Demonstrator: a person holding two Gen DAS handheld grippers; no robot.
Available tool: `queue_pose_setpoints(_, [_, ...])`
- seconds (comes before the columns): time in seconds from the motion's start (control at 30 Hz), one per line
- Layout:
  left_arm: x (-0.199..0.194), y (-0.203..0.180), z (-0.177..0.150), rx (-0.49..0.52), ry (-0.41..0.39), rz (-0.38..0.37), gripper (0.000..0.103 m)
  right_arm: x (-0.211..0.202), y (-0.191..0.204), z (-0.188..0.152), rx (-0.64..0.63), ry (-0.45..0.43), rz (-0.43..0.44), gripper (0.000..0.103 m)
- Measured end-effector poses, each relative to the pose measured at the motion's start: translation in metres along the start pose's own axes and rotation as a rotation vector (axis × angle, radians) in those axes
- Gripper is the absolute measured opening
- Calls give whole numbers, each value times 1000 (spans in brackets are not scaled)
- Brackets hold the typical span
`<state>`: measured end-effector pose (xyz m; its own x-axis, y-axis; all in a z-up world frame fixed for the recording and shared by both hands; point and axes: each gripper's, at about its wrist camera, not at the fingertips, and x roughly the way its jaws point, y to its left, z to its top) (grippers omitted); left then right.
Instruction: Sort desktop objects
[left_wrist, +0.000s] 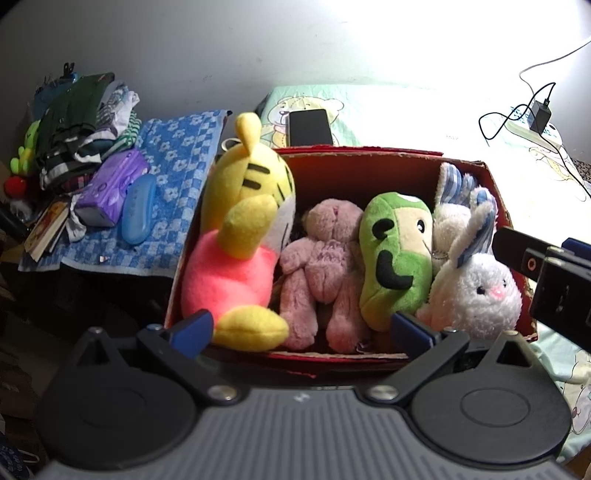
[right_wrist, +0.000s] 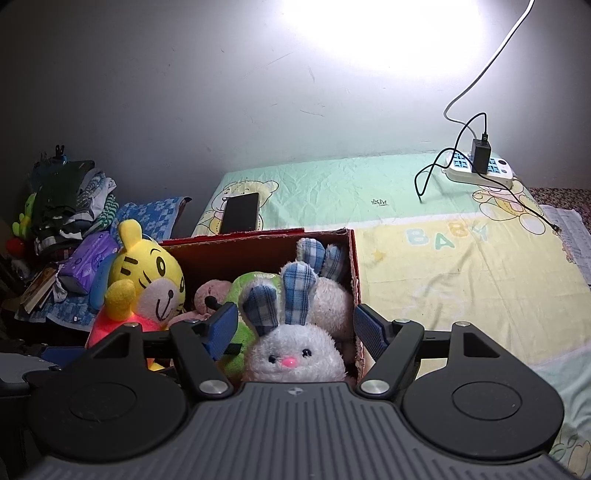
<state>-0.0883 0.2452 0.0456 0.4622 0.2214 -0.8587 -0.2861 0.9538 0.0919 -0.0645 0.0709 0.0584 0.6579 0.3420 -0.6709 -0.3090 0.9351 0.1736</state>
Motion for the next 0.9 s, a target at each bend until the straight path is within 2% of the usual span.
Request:
queue_pose_setpoints(0.5, [16, -11, 11, 49, 22, -14, 101, 12, -11, 5, 20, 14, -4, 69])
queue_pose_setpoints(0.9, [26, -5, 15, 17, 16, -31, 101, 25, -6, 9, 10, 37, -7, 69])
